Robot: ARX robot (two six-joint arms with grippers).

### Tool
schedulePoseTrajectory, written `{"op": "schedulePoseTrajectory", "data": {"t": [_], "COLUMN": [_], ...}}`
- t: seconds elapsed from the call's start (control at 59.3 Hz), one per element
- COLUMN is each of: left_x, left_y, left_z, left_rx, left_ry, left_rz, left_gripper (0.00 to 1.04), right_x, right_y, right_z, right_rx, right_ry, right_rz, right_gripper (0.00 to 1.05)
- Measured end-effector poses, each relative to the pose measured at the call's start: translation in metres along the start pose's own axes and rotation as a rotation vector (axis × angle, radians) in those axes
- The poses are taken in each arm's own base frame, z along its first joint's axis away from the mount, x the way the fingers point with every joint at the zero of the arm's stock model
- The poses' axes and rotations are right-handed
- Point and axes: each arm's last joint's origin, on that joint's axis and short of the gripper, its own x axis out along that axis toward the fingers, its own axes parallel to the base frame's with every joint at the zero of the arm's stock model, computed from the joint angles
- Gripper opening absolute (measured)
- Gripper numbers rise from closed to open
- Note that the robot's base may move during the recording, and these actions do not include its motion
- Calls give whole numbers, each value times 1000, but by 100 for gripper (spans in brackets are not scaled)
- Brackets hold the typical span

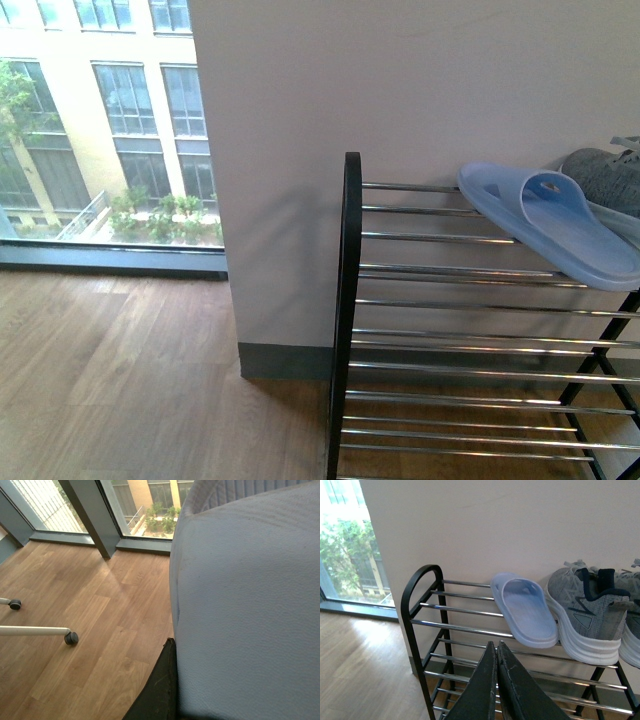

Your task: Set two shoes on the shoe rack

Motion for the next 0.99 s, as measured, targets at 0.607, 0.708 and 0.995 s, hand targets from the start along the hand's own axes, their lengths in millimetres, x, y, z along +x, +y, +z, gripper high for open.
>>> {"op": "schedulePoseTrajectory", "data": {"t": [0.607,0.708,0.995], "left_x": [0,0,1], "left_y": [0,0,1], "left_z": [0,0,1], "left_rx": [1,0,-81], "left_ry": [0,0,-55], "left_rz": [-2,0,-94], "left_gripper": [2,2,2], "right_x": [-19,-19,-19], "right_y": [0,0,0], "right_z": [-3,-3,-3], "right_rx": [0,0,0], "right_ry": [7,5,5], "right_rz": [0,0,0], "right_gripper": [2,2,36]}}
